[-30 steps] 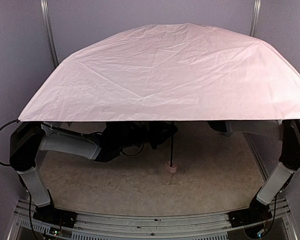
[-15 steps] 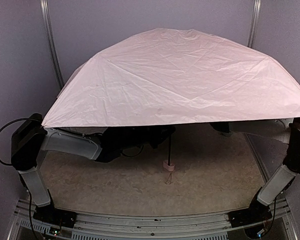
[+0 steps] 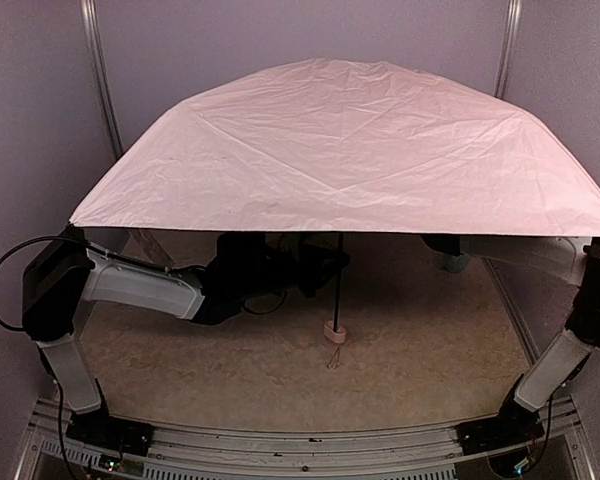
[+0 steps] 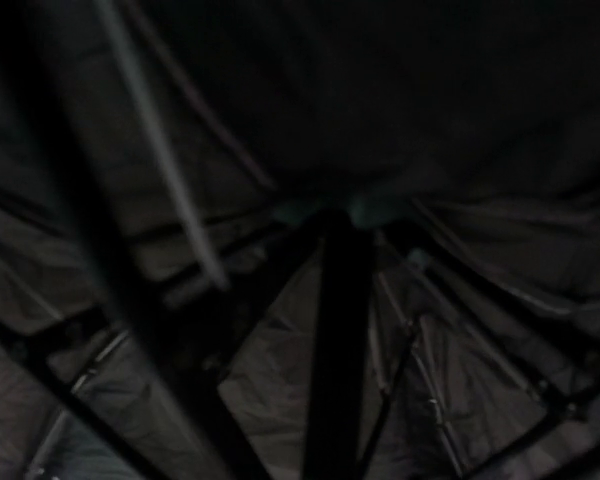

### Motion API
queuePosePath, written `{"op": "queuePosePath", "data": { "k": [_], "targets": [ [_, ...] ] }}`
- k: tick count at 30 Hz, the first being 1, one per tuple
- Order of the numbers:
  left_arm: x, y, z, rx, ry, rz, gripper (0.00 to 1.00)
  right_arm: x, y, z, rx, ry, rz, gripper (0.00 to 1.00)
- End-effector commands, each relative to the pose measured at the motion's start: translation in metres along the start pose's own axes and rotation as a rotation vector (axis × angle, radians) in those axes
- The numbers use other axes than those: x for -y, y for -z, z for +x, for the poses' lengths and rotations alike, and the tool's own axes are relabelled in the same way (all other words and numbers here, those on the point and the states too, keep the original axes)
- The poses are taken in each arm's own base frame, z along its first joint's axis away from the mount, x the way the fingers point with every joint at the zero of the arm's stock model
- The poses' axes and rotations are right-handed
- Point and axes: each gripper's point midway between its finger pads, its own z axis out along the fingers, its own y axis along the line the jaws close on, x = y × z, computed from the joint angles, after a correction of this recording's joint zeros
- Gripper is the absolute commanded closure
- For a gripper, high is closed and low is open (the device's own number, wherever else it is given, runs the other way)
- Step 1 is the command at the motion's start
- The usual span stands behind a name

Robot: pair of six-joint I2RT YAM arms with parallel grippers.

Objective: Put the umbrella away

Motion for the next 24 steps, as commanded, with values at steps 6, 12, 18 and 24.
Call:
{"op": "queuePosePath", "data": {
  "k": [6,12,18,24],
  "targets": [
    [0.008,0.0,-0.035,0.089,-0.069,0.001,1.0,0.007,-0.004,0.005,-0.028,0.054,0.057,0.54],
    [0.008,0.001,-0.039,0.096,-0.073,0.0,1.0,0.012,-0.004,0.011,-0.06,0.076,0.084,0.55],
    [0.007,0.001,-0.041,0.098,-0.077,-0.001,1.0,0.015,-0.002,0.009,-0.077,0.09,0.102,0.87],
    [-0.002,0.012,-0.065,0.164,-0.066,-0.027,1.0,0.012,0.002,0.027,-0.161,0.093,0.074,0.93]
  ]
}}
